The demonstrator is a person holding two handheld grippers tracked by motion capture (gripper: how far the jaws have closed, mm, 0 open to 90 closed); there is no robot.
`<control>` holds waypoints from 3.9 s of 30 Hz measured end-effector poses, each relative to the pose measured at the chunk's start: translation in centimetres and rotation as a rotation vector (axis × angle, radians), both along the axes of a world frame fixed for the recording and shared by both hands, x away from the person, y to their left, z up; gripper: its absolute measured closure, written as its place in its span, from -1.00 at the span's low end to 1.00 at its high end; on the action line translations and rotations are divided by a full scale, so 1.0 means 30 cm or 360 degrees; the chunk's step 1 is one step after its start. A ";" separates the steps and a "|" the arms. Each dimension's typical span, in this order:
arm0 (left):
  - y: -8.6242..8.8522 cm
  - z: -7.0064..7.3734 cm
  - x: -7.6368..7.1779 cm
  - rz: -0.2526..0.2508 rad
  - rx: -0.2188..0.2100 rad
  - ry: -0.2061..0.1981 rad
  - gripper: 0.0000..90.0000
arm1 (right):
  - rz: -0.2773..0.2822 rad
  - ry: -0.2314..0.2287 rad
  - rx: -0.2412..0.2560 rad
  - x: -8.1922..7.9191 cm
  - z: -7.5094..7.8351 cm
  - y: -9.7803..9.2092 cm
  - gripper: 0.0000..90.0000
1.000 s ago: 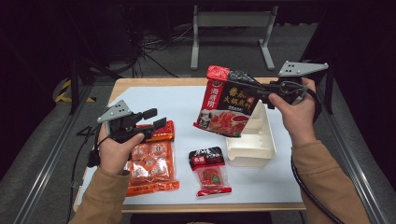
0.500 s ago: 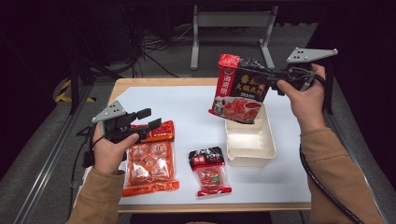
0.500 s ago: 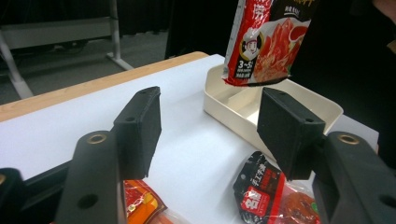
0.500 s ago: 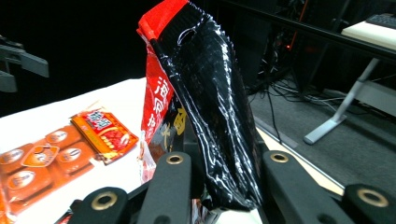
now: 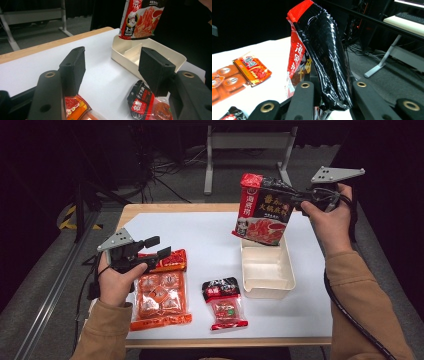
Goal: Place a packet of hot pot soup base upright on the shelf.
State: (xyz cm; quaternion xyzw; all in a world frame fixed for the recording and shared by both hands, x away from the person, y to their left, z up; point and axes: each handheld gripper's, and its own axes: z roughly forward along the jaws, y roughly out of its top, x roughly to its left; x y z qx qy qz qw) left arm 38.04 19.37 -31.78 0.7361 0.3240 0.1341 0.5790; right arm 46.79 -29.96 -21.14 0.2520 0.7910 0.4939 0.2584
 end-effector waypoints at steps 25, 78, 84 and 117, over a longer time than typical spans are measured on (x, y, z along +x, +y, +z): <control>0.008 -0.001 0.000 0.0005 -0.0006 -0.0003 -0.12 | -0.0055 -0.0023 -0.0118 0.080 -0.119 -0.024 0.74; 0.010 -0.027 0.016 0.0052 0.0047 0.0040 -0.45 | -0.0045 0.0170 -0.0060 0.070 -0.329 -0.066 0.63; 0.008 -0.033 0.019 0.0060 0.0065 0.0034 -0.51 | -0.0065 0.0186 -0.0044 0.068 -0.343 -0.074 0.63; 0.083 -0.088 0.025 0.0049 0.0217 0.0093 -0.72 | -0.0165 0.0202 0.0173 -0.045 -0.257 -0.147 -0.34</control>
